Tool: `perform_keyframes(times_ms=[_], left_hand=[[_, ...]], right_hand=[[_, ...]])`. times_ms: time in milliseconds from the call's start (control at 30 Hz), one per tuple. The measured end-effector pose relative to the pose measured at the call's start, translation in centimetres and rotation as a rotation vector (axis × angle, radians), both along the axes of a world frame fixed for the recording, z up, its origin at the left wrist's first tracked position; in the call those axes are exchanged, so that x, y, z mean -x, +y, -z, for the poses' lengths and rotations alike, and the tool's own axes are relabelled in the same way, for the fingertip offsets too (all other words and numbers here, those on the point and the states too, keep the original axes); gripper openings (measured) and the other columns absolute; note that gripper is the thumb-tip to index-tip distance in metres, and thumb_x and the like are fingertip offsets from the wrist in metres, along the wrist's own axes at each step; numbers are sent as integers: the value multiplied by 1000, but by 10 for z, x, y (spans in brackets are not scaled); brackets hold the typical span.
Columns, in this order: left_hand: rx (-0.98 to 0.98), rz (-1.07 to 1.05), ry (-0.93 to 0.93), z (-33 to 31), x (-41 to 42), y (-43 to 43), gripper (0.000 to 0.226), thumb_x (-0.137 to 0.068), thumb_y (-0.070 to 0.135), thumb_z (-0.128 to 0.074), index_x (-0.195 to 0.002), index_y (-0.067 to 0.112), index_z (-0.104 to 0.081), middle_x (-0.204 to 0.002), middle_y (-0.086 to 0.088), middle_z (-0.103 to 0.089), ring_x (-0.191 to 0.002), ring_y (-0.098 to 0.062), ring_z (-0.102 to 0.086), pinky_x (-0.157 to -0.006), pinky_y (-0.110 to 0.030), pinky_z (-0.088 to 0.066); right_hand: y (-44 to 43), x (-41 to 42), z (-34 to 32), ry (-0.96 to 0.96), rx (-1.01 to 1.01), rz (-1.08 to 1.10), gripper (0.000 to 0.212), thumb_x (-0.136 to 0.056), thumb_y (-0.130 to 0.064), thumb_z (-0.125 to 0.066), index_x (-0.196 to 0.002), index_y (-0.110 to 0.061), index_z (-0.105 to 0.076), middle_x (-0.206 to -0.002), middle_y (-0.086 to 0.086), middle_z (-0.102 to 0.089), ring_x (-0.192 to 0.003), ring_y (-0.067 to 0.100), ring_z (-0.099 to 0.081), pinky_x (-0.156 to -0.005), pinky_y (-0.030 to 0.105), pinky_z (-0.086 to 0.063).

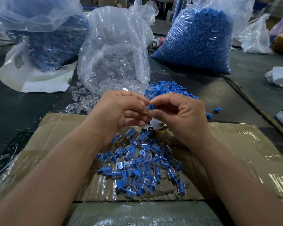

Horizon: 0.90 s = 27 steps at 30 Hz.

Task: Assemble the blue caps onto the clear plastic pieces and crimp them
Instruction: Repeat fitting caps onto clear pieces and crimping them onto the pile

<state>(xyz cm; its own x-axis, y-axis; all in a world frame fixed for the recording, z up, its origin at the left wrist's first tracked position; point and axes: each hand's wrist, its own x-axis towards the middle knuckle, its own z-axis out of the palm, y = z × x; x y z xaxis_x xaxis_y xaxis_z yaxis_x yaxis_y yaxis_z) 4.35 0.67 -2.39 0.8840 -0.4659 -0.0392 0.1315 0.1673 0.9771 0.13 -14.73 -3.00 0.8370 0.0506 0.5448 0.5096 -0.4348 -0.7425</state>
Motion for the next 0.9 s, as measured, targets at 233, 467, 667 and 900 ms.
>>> perform_keyframes(times_ms=[233,467,667,900], left_hand=[[-60,-7,-42,1,1,1,6,-54,11,-70,-61,12,-72,-67,-14,-70,-58,-20,-68,-49,-19,-52],[-77,9,-68,3,0,2,4,-58,9,-68,-61,11,-70,-65,-11,-69,-57,-18,-67,-50,-19,-52],[-94,-55,-68,5,0,-1,10,-81,-2,-58,-75,6,-60,-63,-6,-64,-54,-12,-62,-45,-18,-49],[-60,-194,-81,5,-5,2,12,-83,-1,-57,-76,9,-58,-53,6,-62,-45,-6,-57,-39,-16,-44]], right_hand=[[0,0,0,-4,51,15,21,-72,-8,-74,-90,-16,-67,-80,-10,-66,-75,4,-65,-71,16,-52],[1,0,0,-13,95,13,22,-71,-8,-74,-92,-14,-67,-80,-8,-66,-76,6,-65,-71,17,-53],[-17,-2,-9,217,186,110,23,-62,-42,-70,-82,-39,-60,-81,-21,-63,-81,-7,-60,-76,9,-47],[-58,3,-20,743,639,15,69,-36,-67,-64,-101,-46,-53,-99,-31,-50,-91,-9,-49,-70,6,-33]])
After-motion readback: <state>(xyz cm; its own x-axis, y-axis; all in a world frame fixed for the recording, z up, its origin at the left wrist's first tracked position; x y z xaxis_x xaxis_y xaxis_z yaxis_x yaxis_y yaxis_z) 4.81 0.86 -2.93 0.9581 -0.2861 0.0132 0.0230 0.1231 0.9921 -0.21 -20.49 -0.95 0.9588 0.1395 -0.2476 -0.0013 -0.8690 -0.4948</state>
